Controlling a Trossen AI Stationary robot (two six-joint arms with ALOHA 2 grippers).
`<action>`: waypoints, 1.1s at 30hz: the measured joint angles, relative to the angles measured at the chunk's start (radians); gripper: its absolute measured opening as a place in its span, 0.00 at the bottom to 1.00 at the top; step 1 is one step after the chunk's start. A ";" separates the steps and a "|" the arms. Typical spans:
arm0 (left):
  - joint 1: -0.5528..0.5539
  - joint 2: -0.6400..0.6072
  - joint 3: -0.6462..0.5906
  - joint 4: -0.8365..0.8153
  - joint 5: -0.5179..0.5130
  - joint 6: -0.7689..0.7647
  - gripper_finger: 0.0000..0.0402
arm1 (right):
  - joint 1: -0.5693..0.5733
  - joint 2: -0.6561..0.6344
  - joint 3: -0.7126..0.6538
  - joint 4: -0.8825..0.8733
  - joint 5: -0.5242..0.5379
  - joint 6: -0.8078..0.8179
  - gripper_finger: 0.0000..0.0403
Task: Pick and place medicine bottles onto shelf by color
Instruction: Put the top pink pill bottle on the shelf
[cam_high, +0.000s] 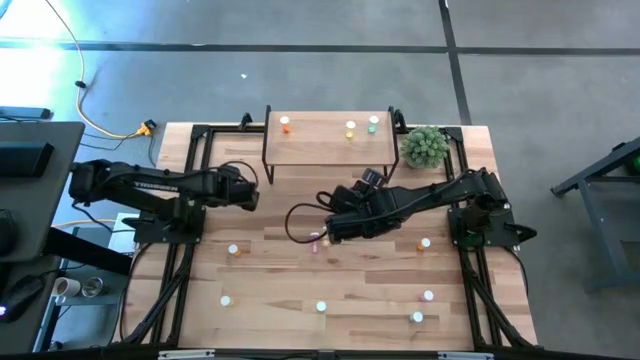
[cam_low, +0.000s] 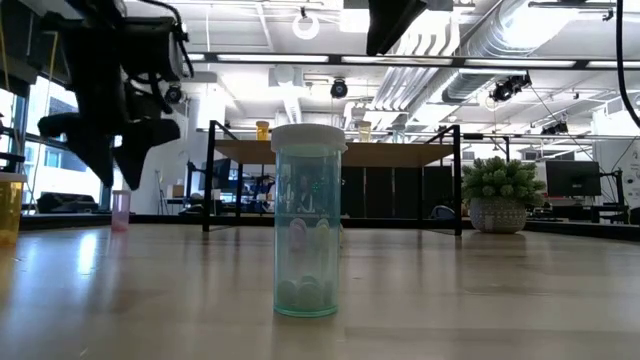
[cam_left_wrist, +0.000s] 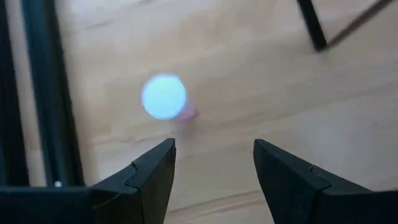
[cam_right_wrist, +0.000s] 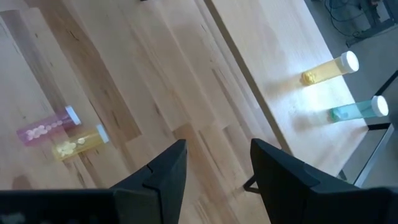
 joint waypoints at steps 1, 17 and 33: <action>-0.008 0.001 -0.013 -0.006 0.000 -0.030 0.51 | 0.000 0.000 0.000 0.000 0.000 -0.003 0.42; -0.044 0.002 -0.159 0.161 -0.133 -0.175 0.51 | 0.000 0.000 0.000 0.020 0.000 -0.019 0.42; -0.038 0.002 -0.298 0.355 -0.239 -0.162 0.51 | 0.000 0.000 0.000 0.061 0.000 -0.019 0.42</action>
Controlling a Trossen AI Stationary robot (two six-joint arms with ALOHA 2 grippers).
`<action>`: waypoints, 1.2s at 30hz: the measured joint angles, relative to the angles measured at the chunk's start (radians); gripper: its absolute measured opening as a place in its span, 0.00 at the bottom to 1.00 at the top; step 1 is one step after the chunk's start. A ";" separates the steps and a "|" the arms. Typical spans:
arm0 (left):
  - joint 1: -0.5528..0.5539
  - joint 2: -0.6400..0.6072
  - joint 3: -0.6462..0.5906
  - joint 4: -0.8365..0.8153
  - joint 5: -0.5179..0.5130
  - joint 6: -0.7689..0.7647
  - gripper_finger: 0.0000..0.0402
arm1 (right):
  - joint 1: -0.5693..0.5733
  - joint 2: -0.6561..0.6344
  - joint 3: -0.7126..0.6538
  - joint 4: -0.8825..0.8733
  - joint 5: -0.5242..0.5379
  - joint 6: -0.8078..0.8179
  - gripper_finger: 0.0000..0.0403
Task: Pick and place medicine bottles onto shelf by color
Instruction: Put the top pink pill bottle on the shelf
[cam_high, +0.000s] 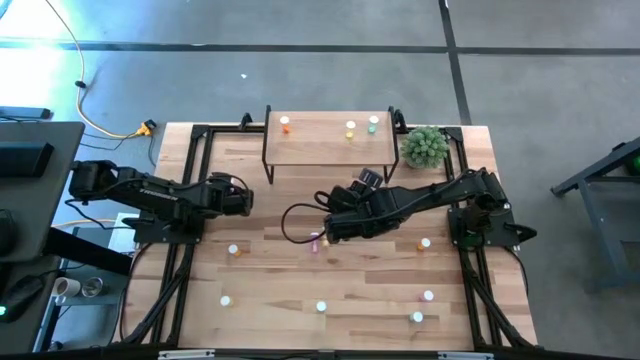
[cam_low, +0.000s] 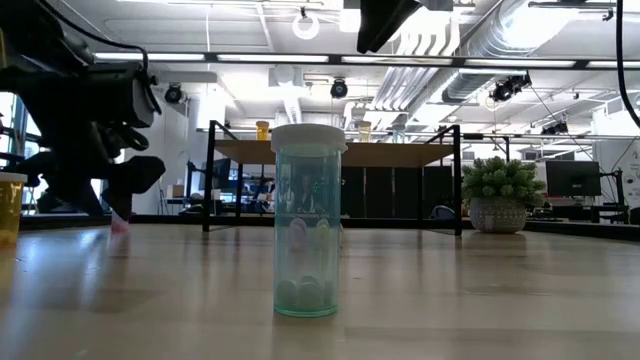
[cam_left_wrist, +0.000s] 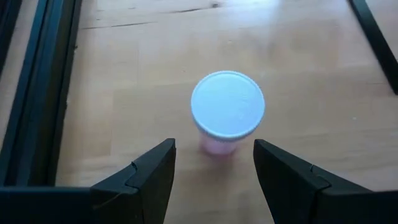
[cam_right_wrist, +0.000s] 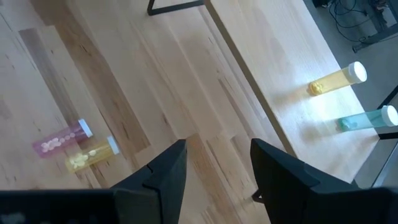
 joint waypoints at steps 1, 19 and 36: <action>0.000 0.000 -0.004 0.006 -0.007 0.009 0.51 | 0.000 0.000 0.000 0.000 0.000 0.000 0.42; 0.018 0.000 -0.008 0.040 -0.066 0.098 0.37 | -0.007 0.000 0.000 0.012 -0.002 0.003 0.42; 0.041 -0.001 -0.008 0.040 -0.031 0.160 0.23 | -0.007 0.000 0.000 0.034 -0.011 0.011 0.42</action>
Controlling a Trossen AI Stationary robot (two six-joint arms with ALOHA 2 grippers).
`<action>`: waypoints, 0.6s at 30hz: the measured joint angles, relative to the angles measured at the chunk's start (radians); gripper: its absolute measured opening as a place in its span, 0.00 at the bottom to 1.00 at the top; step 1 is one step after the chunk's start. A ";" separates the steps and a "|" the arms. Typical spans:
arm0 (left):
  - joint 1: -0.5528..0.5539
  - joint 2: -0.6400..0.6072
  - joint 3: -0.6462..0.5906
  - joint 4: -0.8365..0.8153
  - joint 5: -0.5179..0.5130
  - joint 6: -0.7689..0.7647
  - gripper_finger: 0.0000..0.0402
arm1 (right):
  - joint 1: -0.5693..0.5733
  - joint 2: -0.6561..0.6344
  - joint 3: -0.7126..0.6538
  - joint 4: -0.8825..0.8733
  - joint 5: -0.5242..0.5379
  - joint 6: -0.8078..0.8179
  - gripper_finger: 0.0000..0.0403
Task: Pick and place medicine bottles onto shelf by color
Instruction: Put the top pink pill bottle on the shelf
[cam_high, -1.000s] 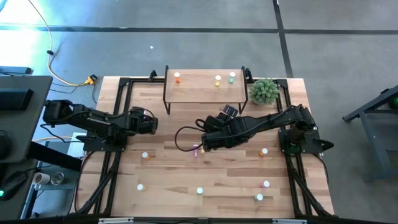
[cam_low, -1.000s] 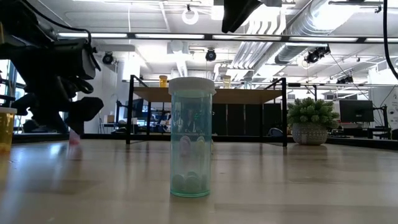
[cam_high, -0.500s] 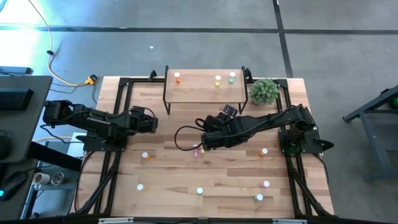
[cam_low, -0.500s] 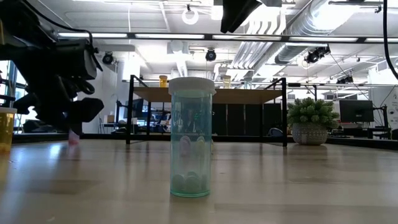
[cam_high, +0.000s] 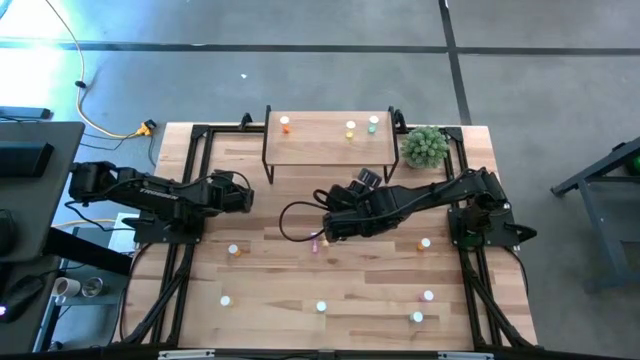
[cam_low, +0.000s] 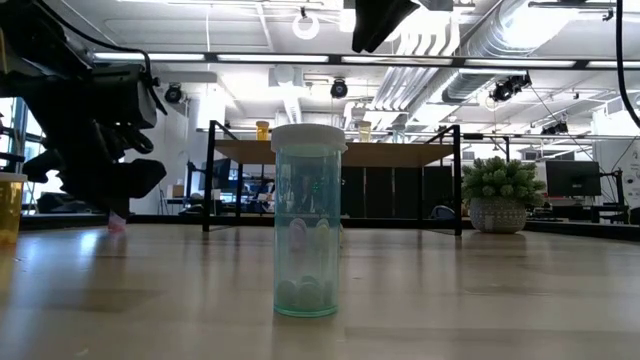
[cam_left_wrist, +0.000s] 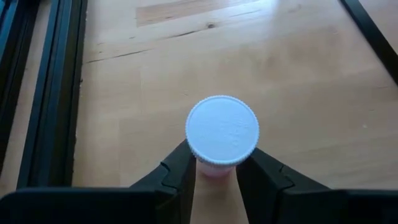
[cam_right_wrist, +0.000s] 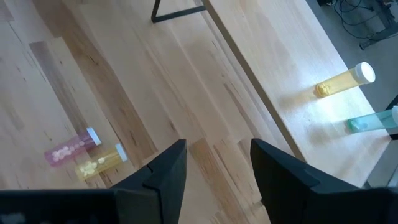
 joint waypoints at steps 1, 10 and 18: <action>0.000 0.000 0.000 0.000 0.006 0.005 0.23 | 0.000 0.000 0.000 0.008 0.000 0.000 0.42; 0.000 -0.049 0.001 -0.001 0.058 0.104 0.23 | -0.006 0.000 0.000 0.093 -0.001 -0.027 0.42; 0.021 -0.190 0.042 -0.053 0.126 0.239 0.23 | -0.044 0.000 0.000 0.164 -0.001 -0.059 0.42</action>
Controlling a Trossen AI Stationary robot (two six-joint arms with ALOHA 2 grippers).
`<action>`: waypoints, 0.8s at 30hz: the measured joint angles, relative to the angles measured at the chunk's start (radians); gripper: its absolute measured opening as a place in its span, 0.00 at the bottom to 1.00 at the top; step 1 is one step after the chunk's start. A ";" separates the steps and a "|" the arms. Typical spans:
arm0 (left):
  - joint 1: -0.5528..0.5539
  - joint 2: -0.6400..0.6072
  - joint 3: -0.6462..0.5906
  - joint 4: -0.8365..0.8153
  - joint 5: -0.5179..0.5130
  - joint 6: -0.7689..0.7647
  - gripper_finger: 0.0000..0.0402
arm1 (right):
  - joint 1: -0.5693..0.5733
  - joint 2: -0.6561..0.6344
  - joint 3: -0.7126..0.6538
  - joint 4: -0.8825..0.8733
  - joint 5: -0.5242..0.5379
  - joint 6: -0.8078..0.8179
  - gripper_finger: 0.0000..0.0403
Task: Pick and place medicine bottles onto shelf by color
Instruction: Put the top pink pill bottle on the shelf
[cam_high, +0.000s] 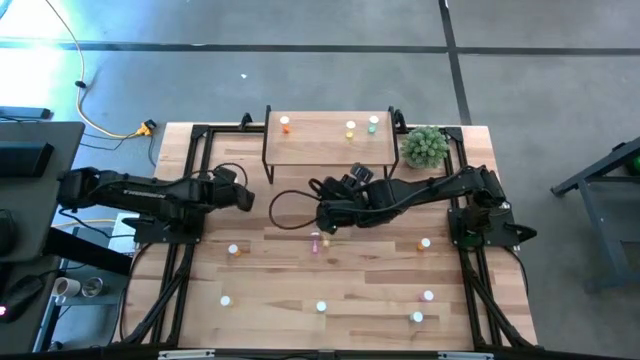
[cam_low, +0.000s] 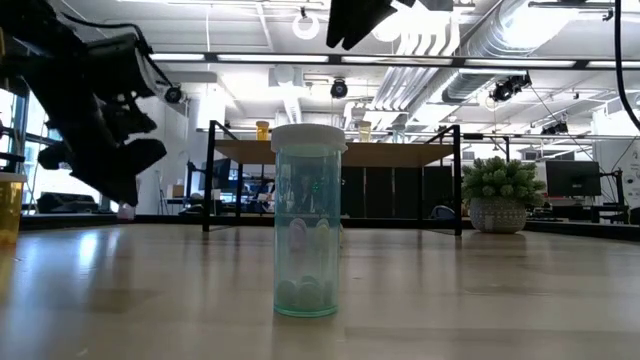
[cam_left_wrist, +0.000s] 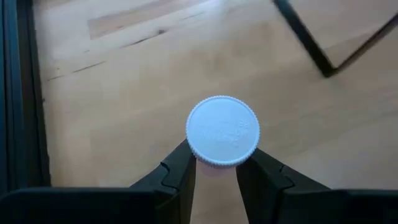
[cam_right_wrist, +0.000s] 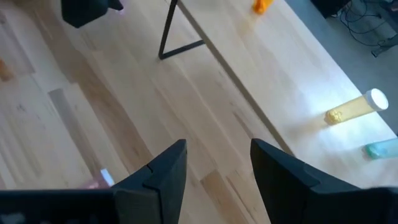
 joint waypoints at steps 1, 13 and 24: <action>0.006 -0.017 0.007 -0.001 0.010 0.022 0.23 | -0.005 0.000 0.000 0.005 0.000 -0.008 0.42; 0.055 -0.215 0.099 -0.046 0.306 0.322 0.23 | -0.049 0.000 0.000 0.031 -0.094 -0.059 0.42; -0.021 -0.274 0.173 0.009 0.463 0.451 0.23 | -0.074 0.000 0.000 0.227 -0.397 -0.303 0.42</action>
